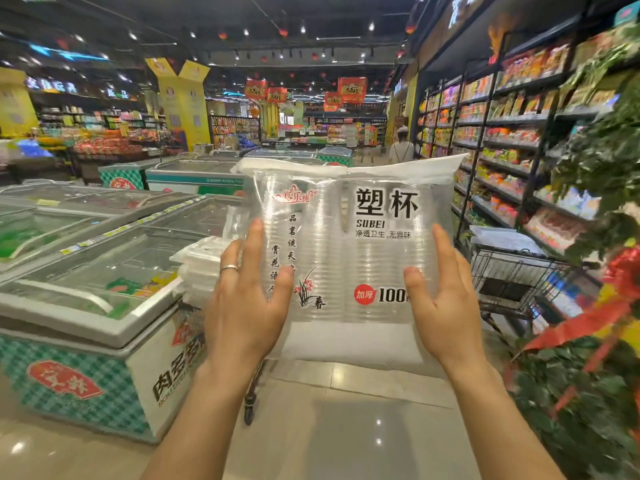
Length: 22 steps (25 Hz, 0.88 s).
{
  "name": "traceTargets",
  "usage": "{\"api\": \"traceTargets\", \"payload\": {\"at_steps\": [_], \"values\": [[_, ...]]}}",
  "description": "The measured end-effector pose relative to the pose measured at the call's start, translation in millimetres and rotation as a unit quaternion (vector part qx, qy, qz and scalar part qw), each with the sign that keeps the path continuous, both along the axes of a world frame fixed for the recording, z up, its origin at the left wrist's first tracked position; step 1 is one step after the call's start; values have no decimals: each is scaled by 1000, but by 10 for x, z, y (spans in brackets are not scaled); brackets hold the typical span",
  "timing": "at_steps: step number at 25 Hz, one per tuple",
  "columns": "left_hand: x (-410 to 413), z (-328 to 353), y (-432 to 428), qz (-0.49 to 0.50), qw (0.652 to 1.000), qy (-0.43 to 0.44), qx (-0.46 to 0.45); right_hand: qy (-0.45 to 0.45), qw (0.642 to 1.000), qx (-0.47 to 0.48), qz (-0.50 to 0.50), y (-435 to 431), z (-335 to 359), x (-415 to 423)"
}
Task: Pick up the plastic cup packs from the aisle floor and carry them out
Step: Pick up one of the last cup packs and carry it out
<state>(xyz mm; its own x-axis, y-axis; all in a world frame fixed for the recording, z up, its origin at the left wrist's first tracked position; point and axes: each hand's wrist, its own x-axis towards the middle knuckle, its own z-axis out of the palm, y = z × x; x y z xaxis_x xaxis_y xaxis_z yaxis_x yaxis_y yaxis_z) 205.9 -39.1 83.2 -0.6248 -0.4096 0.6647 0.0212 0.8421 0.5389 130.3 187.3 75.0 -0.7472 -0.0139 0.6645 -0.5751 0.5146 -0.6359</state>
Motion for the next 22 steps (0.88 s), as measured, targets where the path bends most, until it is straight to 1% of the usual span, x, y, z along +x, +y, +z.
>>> {"api": "traceTargets", "payload": {"at_steps": [9, 14, 22], "values": [[-2117, 94, -1244, -16, 1000, -11, 14, -17, 1000, 2, -20, -1242, 146, -2041], [-2904, 41, -1742, -16, 1000, -18, 3, -22, 1000, 4, -10, -1717, 86, -2881], [-4176, -195, -2289, 22, 999, -38, 1, -36, 998, 3, 43, -2330, -144, -4364]]}}
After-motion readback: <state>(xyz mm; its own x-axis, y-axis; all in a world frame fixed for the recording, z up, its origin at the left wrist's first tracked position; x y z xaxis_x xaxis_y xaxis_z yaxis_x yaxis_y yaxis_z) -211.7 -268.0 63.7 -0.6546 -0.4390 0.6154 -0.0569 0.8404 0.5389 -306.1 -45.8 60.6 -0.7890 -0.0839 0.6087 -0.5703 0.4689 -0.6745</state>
